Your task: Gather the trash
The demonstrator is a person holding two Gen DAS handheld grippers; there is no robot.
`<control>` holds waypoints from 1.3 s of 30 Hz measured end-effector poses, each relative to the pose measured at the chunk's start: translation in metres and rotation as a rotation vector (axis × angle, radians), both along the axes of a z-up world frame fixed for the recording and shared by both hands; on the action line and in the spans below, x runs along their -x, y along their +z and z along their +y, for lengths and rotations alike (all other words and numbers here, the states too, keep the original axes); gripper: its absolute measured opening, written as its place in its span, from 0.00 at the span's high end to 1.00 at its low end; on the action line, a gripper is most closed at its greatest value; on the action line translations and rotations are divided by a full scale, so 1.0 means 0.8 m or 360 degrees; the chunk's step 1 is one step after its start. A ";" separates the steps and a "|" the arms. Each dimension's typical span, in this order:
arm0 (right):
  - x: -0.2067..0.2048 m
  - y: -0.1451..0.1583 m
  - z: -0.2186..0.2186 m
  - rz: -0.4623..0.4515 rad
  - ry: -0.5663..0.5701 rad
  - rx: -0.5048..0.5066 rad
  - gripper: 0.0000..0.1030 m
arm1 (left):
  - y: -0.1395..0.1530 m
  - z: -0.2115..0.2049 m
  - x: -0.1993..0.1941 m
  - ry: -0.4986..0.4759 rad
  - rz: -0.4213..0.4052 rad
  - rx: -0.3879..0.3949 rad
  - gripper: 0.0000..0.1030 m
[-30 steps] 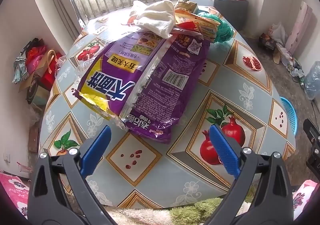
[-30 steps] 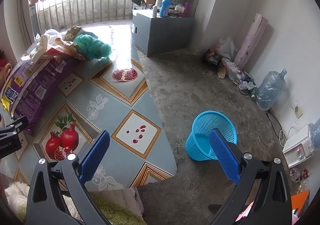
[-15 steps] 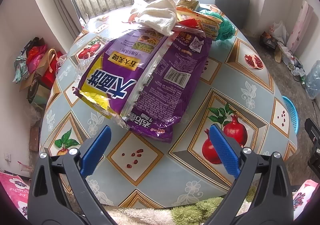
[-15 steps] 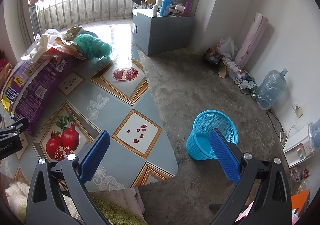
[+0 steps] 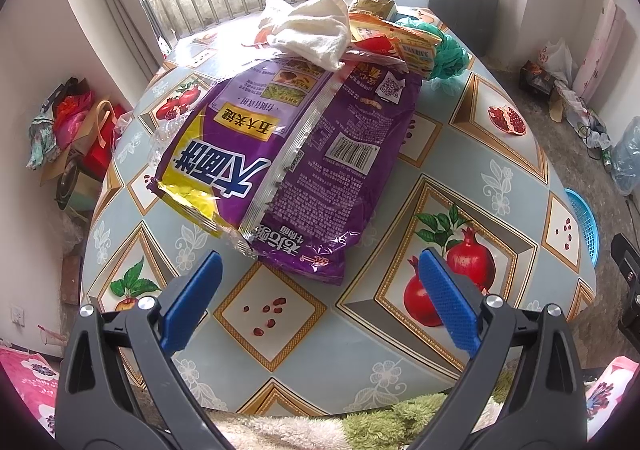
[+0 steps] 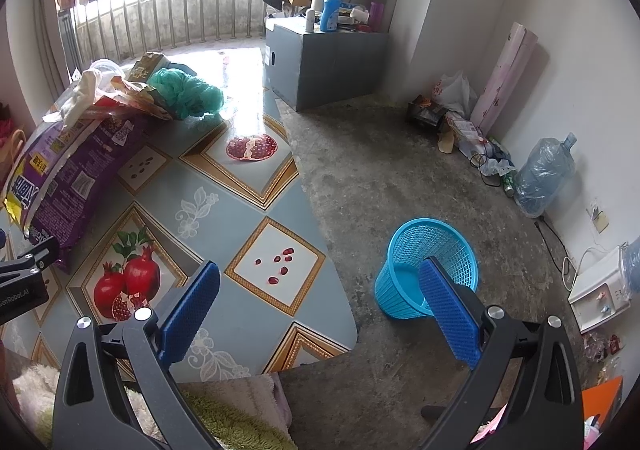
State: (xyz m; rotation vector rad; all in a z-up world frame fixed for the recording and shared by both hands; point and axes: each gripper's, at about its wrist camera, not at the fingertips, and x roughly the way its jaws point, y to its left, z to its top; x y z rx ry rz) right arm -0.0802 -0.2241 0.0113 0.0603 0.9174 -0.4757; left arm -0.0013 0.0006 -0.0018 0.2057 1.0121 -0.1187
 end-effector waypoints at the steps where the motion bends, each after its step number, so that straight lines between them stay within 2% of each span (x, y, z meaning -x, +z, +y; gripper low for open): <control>1: 0.000 0.001 -0.001 0.0000 0.0000 -0.0004 0.06 | -0.001 0.001 0.000 0.0001 0.0000 0.0000 0.09; 33: -0.004 0.002 -0.003 -0.0026 -0.0031 -0.0046 0.06 | -0.005 0.006 0.003 0.0001 0.0006 -0.0014 0.09; 39: -0.007 0.005 -0.004 -0.0066 -0.0032 -0.0076 0.06 | 0.003 0.014 -0.003 0.0030 -0.0028 0.0021 0.09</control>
